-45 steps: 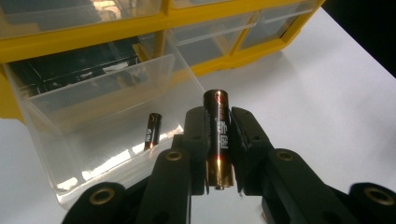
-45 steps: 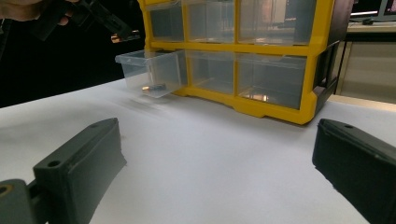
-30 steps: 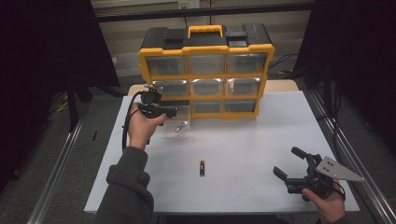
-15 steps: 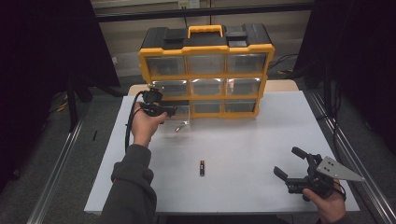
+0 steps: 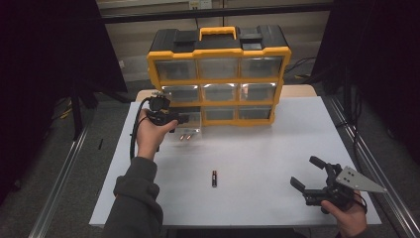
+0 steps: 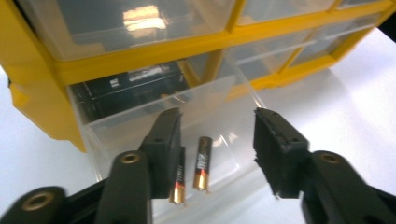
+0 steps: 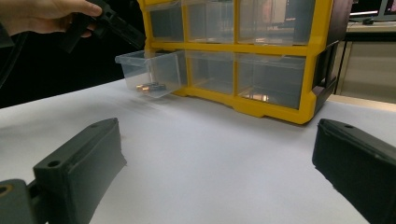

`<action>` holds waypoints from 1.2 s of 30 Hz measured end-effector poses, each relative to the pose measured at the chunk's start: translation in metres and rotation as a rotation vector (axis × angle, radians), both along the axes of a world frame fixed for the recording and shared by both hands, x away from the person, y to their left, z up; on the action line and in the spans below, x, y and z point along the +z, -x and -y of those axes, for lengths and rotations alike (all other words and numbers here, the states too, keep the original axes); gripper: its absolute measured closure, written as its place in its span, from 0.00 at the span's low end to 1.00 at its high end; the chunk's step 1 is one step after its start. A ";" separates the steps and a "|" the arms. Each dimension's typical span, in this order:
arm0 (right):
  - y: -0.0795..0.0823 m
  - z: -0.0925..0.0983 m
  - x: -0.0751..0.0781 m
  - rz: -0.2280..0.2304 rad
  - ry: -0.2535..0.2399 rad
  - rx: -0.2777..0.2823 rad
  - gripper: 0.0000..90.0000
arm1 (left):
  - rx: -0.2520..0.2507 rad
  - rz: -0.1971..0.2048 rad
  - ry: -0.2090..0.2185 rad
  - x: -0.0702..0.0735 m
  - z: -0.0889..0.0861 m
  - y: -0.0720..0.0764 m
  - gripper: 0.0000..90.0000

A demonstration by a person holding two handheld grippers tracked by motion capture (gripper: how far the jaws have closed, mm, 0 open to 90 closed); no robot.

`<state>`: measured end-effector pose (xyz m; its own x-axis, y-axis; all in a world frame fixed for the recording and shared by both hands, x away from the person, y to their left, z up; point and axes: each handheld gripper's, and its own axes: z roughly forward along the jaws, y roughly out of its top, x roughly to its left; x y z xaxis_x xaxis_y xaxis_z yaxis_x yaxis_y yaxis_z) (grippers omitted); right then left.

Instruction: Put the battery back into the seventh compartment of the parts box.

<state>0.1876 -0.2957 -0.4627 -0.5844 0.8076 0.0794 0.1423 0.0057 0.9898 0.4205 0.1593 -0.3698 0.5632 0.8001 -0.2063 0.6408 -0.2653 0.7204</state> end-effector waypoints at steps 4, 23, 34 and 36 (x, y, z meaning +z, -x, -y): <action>0.000 0.000 0.000 -0.002 0.000 -0.001 0.01 | -0.014 0.001 0.053 0.001 -0.001 0.008 0.45; 0.000 -0.001 0.000 0.002 0.004 -0.003 0.02 | -0.110 0.023 0.046 -0.012 0.009 0.047 0.27; 0.000 -0.001 0.000 0.002 0.003 -0.004 0.02 | -0.171 -0.007 0.054 -0.029 0.022 0.065 0.25; 0.000 -0.001 0.000 0.002 0.004 -0.005 0.02 | -0.181 -0.016 0.056 -0.032 0.024 0.068 0.25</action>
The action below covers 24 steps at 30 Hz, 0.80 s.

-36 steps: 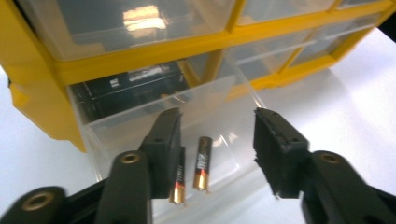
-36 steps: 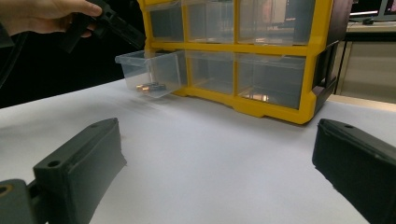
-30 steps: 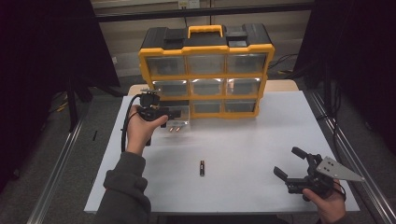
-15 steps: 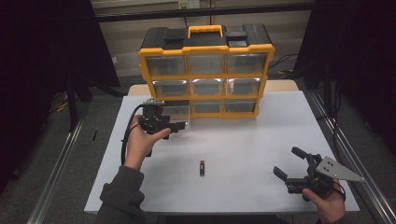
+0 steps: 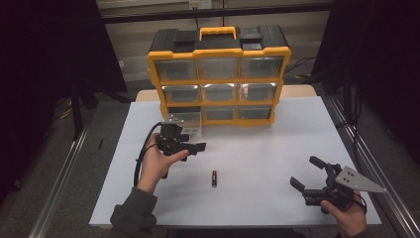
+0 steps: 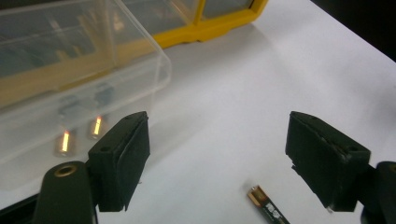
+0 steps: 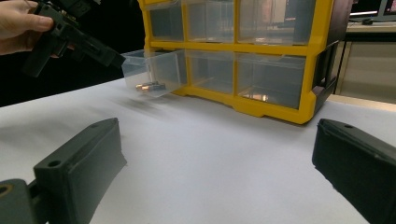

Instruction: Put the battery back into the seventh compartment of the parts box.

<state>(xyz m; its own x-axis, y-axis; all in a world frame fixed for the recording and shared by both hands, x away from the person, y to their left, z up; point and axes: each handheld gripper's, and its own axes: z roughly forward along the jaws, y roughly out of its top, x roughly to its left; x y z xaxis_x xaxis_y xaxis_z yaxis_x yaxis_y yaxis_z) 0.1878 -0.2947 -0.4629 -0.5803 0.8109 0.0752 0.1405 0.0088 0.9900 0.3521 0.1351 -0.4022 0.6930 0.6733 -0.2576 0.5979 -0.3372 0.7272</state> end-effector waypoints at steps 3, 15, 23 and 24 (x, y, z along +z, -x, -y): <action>0.000 0.000 0.000 -0.001 0.000 0.002 0.02 | -0.024 -0.006 -0.004 -0.004 0.003 0.004 0.24; 0.000 0.000 0.000 -0.002 0.001 0.004 0.02 | -0.070 -0.022 -0.014 -0.018 0.015 0.023 0.22; 0.000 0.000 0.000 -0.002 0.001 0.003 0.02 | -0.091 -0.031 -0.011 -0.029 0.021 0.033 0.23; 0.000 0.000 0.000 -0.002 0.000 0.002 0.02 | -0.091 -0.033 -0.002 -0.030 0.022 0.034 0.23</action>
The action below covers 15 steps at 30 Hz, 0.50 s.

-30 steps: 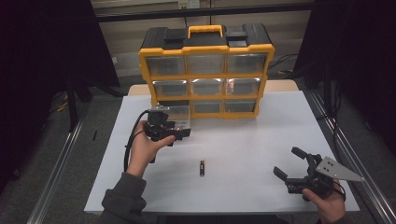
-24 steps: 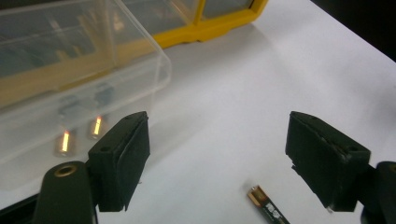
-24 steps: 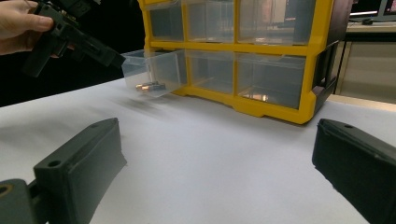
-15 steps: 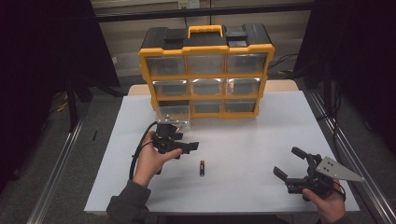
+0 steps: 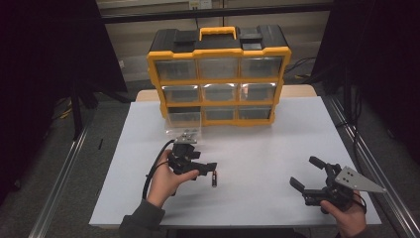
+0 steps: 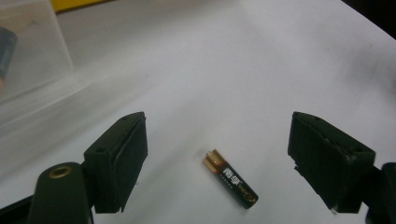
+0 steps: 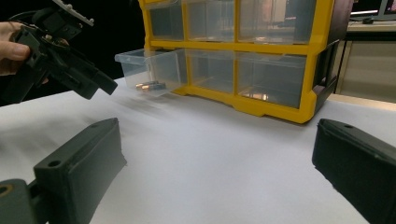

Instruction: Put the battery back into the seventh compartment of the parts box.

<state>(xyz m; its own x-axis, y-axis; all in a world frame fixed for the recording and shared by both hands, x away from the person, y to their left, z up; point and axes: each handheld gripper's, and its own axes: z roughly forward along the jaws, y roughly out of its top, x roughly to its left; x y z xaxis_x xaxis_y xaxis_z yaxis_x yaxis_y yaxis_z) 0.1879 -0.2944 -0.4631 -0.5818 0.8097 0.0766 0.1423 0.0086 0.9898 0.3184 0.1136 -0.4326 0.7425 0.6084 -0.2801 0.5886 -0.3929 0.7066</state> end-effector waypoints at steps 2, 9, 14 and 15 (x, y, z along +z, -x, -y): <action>0.000 0.000 0.000 0.001 -0.001 -0.001 0.02 | 0.000 -0.008 0.004 -0.002 0.001 0.001 0.23; 0.000 0.000 0.000 0.002 0.000 0.000 0.02 | -0.017 -0.017 -0.004 -0.009 0.005 0.005 0.24; 0.000 0.000 0.000 0.001 -0.001 0.000 0.02 | -0.017 -0.022 -0.015 -0.013 0.005 0.008 0.26; 0.000 0.000 0.000 0.002 -0.001 0.000 0.02 | -0.021 -0.019 -0.019 -0.014 0.004 0.008 0.28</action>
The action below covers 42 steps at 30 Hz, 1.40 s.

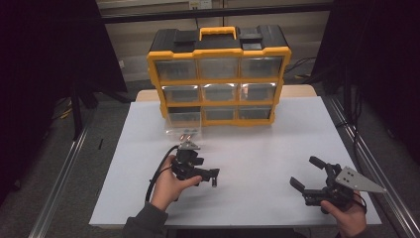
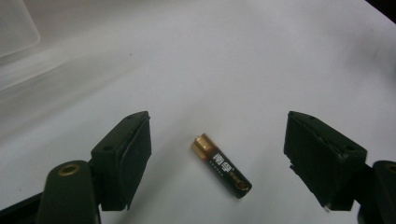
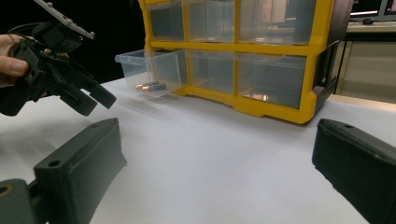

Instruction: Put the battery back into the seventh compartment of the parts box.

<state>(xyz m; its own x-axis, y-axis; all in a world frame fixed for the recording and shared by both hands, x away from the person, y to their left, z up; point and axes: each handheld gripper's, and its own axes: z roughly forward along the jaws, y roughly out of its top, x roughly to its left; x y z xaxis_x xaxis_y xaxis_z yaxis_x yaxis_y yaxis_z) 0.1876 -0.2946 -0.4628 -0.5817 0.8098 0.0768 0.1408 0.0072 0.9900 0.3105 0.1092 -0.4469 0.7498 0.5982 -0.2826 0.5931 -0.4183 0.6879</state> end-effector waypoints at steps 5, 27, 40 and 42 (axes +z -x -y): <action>0.000 0.000 0.000 0.000 0.000 0.001 0.02 | -0.005 -0.007 -0.028 -0.006 0.002 0.004 0.33; 0.001 0.000 0.001 -0.001 0.001 0.005 0.02 | -0.031 0.029 -0.119 -0.023 0.015 0.015 0.62; 0.001 -0.001 0.001 0.008 0.001 0.010 0.02 | -0.056 0.030 -0.207 -0.022 0.015 0.013 0.86; 0.000 -0.001 0.001 0.008 0.003 0.009 0.02 | -0.059 0.031 -0.233 -0.020 0.018 0.012 0.86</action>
